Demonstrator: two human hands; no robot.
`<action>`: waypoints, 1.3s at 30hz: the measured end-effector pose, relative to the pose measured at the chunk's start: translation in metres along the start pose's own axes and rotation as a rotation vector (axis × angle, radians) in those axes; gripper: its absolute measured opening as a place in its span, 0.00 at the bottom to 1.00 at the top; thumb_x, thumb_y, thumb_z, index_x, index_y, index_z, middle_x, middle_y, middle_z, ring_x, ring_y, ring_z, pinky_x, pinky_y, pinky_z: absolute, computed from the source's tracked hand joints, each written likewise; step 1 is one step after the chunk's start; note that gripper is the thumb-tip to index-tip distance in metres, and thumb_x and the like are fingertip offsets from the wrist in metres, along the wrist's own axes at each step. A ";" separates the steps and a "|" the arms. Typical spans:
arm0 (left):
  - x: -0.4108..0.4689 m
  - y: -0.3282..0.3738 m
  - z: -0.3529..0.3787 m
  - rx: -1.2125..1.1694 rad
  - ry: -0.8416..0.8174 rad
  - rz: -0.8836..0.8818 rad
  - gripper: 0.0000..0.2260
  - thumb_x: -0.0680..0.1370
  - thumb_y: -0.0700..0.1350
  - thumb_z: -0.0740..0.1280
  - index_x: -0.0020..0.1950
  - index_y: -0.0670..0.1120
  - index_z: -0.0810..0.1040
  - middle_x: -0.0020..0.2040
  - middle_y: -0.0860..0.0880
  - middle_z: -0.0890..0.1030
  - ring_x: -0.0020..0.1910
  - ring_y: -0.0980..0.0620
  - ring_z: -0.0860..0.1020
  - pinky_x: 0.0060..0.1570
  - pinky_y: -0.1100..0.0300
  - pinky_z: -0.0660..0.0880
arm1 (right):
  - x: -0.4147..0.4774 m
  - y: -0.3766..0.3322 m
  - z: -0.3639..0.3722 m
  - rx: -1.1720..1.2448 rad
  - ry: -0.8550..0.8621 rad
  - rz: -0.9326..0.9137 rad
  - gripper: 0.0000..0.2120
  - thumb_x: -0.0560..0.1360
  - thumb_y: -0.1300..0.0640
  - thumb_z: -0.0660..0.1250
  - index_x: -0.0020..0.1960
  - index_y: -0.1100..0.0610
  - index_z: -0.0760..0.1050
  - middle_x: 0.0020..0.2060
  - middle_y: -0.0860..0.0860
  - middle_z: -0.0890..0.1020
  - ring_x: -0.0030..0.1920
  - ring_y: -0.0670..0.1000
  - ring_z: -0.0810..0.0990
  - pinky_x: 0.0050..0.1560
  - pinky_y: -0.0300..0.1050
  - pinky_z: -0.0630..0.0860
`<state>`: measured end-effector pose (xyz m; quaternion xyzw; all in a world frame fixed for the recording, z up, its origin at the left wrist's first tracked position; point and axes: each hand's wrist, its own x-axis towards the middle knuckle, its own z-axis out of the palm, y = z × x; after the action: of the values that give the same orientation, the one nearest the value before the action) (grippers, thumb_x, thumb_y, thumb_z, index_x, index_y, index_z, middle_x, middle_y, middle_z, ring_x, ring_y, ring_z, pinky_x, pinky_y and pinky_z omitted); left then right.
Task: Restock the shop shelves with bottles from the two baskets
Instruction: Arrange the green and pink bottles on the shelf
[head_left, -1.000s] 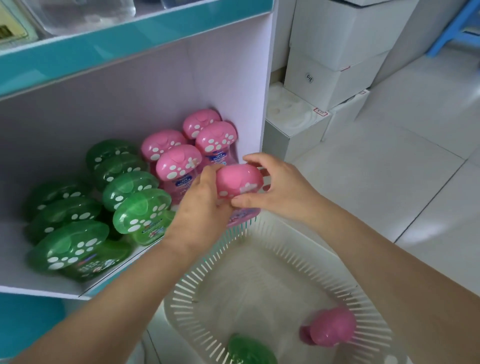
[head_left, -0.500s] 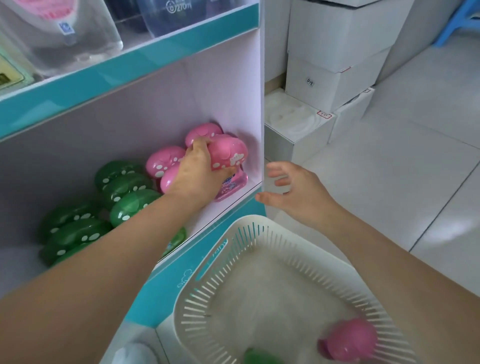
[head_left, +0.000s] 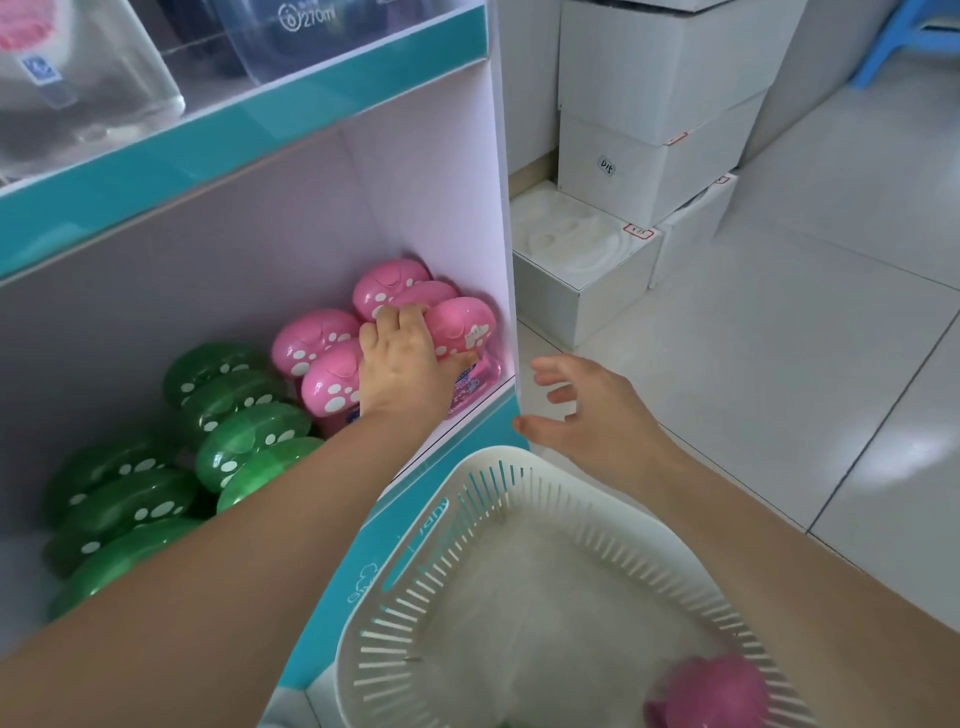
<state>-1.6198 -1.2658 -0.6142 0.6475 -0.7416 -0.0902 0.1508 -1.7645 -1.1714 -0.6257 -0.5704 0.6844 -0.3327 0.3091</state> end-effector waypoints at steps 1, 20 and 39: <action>0.001 0.001 0.002 0.012 -0.003 0.002 0.31 0.72 0.54 0.70 0.69 0.42 0.64 0.67 0.41 0.65 0.66 0.41 0.63 0.66 0.51 0.61 | 0.000 0.000 0.001 -0.001 -0.002 0.004 0.28 0.70 0.52 0.73 0.68 0.52 0.69 0.60 0.47 0.76 0.53 0.43 0.73 0.55 0.37 0.72; -0.018 0.001 -0.001 0.226 -0.018 0.144 0.33 0.76 0.58 0.63 0.75 0.46 0.52 0.67 0.41 0.60 0.64 0.41 0.63 0.60 0.47 0.71 | -0.013 0.010 -0.005 -0.070 -0.070 -0.009 0.27 0.72 0.54 0.71 0.69 0.53 0.67 0.61 0.48 0.75 0.54 0.45 0.74 0.55 0.38 0.72; -0.213 -0.037 0.065 0.091 -1.026 0.446 0.27 0.72 0.58 0.69 0.68 0.54 0.67 0.63 0.50 0.69 0.63 0.50 0.68 0.63 0.56 0.67 | -0.104 0.055 -0.033 -0.437 -0.439 0.054 0.29 0.71 0.57 0.70 0.70 0.52 0.65 0.63 0.48 0.72 0.62 0.49 0.71 0.62 0.44 0.68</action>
<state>-1.5827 -1.0654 -0.7100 0.3542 -0.8420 -0.3273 -0.2419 -1.8061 -1.0583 -0.6458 -0.6631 0.6716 -0.0382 0.3283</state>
